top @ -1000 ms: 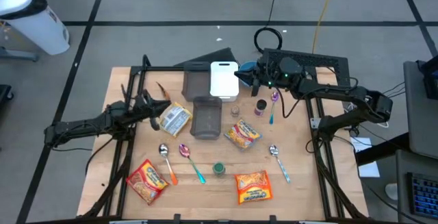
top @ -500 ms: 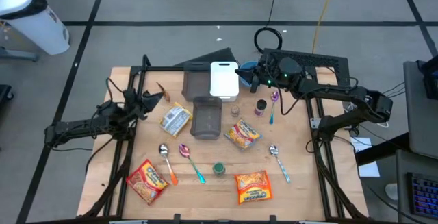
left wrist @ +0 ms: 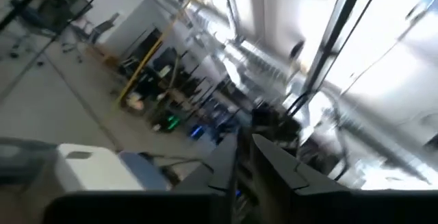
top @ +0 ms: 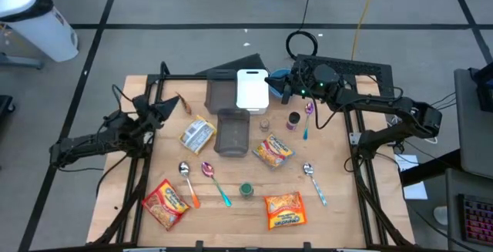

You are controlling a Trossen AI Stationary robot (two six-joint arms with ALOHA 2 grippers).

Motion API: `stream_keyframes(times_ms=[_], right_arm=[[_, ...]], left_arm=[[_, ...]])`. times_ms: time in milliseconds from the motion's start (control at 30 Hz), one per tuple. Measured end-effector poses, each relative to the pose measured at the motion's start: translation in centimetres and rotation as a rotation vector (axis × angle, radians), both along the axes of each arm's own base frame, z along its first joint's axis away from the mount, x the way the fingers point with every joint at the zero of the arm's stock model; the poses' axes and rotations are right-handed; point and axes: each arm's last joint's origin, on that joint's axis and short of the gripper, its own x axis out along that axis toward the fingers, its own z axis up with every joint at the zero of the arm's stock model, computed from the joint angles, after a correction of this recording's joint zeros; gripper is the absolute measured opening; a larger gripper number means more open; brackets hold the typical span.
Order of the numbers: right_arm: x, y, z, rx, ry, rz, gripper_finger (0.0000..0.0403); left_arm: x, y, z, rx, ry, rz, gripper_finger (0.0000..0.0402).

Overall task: Pick & Place Food Item
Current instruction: Put the red noodle pack into the bottom black bin

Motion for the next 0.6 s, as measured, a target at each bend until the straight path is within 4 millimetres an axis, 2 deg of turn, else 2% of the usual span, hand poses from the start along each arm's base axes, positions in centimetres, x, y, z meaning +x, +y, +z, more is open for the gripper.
stream_keyframes(times_ms=[267,433,600], right_arm=[[0.0,0.1,0.0,0.0,0.0,0.003,0.0],[0.0,0.1,0.0,-0.005,0.002,0.002,0.0],[0.0,0.1,0.0,-0.027,0.007,0.002,0.0]], left_arm=[[-2.4,0.1,4.2,-0.078,0.35,0.148,0.0187],[-3.6,0.1,8.1,-0.08,0.37,0.256,0.0252],[-3.1,0.4,11.1,-0.043,0.398,0.302,0.0282]])
